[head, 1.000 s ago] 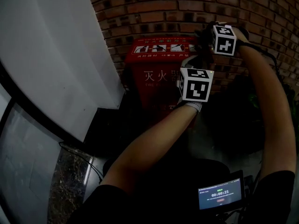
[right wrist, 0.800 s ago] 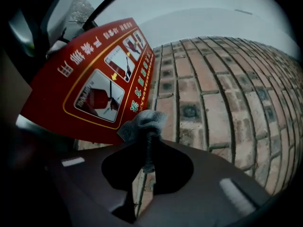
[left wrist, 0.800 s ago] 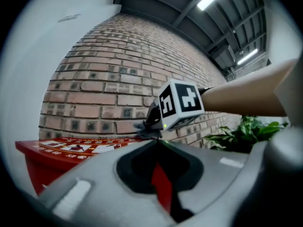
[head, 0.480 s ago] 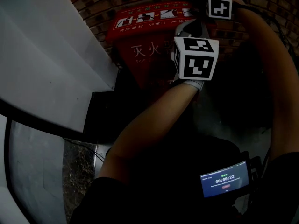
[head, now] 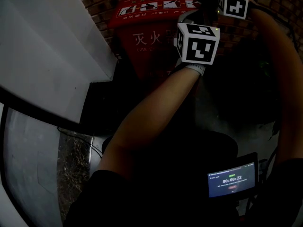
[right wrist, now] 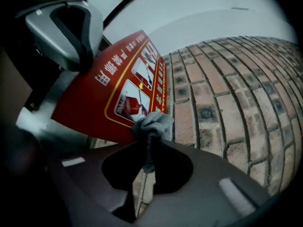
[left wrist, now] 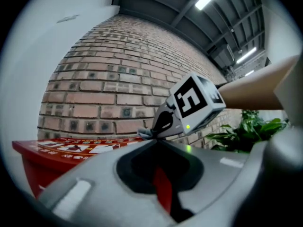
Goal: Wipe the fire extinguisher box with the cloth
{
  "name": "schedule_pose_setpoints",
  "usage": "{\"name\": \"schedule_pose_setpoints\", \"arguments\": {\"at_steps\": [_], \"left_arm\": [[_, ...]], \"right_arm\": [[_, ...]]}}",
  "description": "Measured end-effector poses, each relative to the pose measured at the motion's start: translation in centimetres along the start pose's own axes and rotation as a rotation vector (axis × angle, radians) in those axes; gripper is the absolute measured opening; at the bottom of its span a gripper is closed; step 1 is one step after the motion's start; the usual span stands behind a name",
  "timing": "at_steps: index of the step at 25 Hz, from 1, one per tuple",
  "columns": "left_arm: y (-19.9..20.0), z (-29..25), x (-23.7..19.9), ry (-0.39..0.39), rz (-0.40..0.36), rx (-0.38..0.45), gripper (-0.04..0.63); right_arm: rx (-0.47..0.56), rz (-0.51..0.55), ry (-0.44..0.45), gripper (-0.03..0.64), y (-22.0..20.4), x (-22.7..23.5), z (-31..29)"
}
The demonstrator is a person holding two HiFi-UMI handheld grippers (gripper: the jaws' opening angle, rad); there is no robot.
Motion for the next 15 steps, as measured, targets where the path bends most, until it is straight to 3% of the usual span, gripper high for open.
{"name": "schedule_pose_setpoints", "arguments": {"at_steps": [15], "left_arm": [[-1.8,2.2,0.6,0.004,0.031,-0.029,0.002]], "right_arm": [[0.048,0.080,0.083,0.032,3.4,-3.8,5.6]]}}
Point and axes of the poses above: the fingertips, and each gripper's own axes: z backward along the fingers, x to its right, y out of its top, the point moved 7 cm from there along z, backward along the fingers, and after that the axes turned 2 degrees about z, right-handed, at the moved point
